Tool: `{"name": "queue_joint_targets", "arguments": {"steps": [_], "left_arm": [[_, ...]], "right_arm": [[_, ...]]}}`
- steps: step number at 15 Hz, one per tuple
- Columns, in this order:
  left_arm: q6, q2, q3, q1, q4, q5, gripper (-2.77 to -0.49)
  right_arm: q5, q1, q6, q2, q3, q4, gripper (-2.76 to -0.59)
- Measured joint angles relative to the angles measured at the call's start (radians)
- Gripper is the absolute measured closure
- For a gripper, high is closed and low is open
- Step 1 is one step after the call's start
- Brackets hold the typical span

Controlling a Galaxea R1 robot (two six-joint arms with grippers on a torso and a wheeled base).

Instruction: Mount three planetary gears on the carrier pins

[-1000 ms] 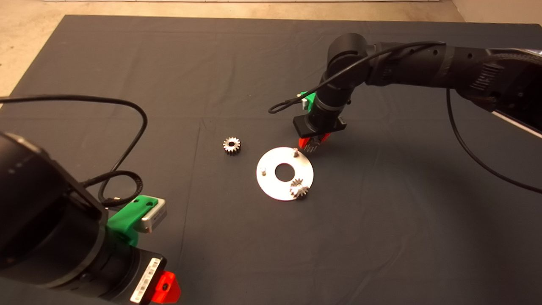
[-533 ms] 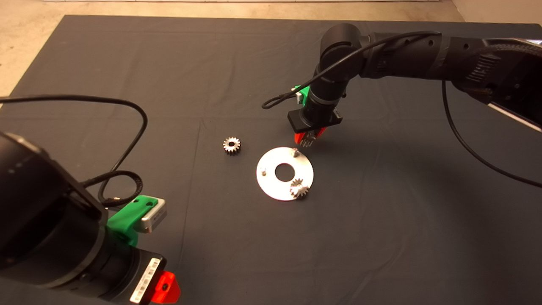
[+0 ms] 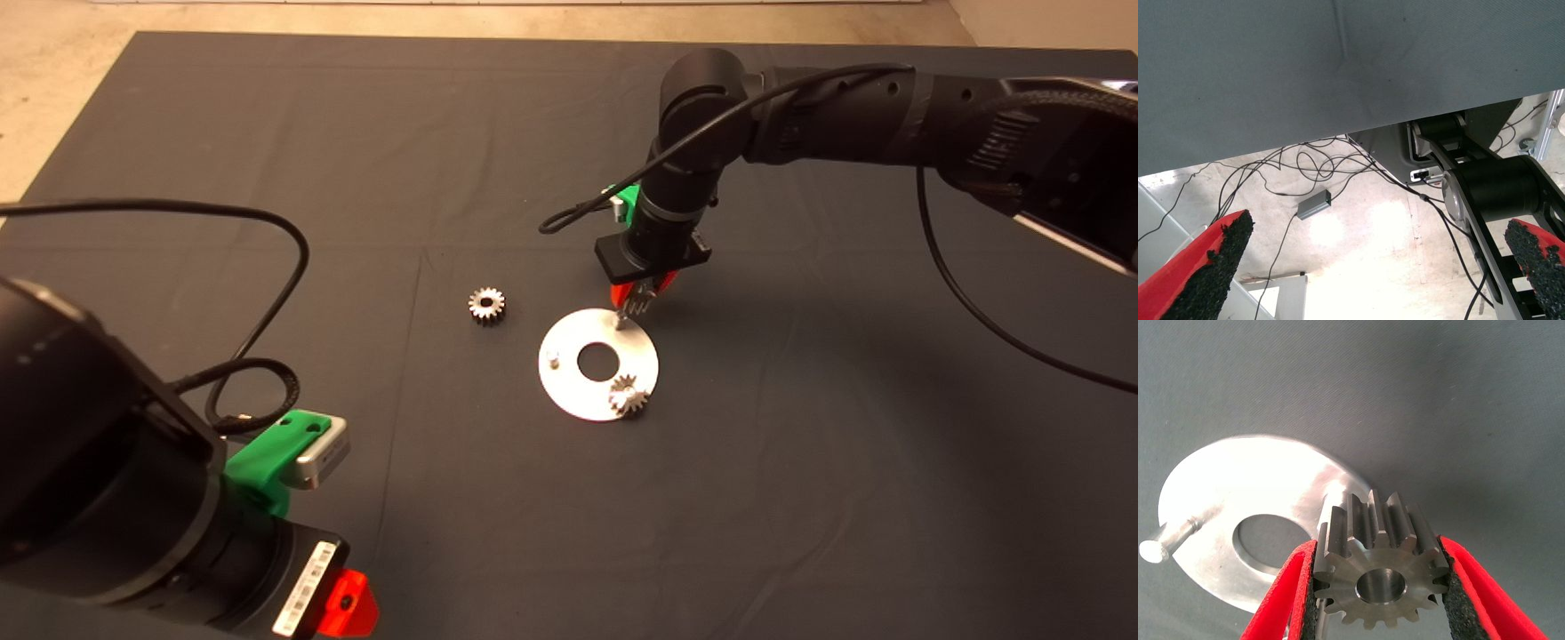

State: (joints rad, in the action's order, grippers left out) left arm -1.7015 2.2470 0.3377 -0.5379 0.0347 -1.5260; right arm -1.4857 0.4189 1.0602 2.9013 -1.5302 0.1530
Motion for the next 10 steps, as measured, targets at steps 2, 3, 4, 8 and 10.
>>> {"name": "queue_joint_targets", "arguments": {"steps": [2,3,4,8,10], "left_arm": [[0.000,0.000,0.000,0.000,0.000,0.000,-2.75],[0.000,0.000,0.000,0.000,0.000,0.000,-2.75],[0.000,0.000,0.000,0.000,0.000,0.000,-2.75],[0.000,0.000,0.000,0.000,0.000,0.000,-2.75],[0.000,0.000,0.000,0.000,0.000,0.000,-2.75]], "right_arm": [[-0.007,0.000,0.000,0.013,-0.001,-0.001,-1.07],[-0.011,0.000,0.000,0.017,-0.002,-0.001,-1.08],[-0.017,0.000,0.000,0.019,-0.003,-0.002,-1.07],[-0.035,0.000,-0.001,0.019,-0.005,-0.003,-1.07],[-0.040,0.000,0.000,0.026,-0.005,-0.003,-1.07]]}}
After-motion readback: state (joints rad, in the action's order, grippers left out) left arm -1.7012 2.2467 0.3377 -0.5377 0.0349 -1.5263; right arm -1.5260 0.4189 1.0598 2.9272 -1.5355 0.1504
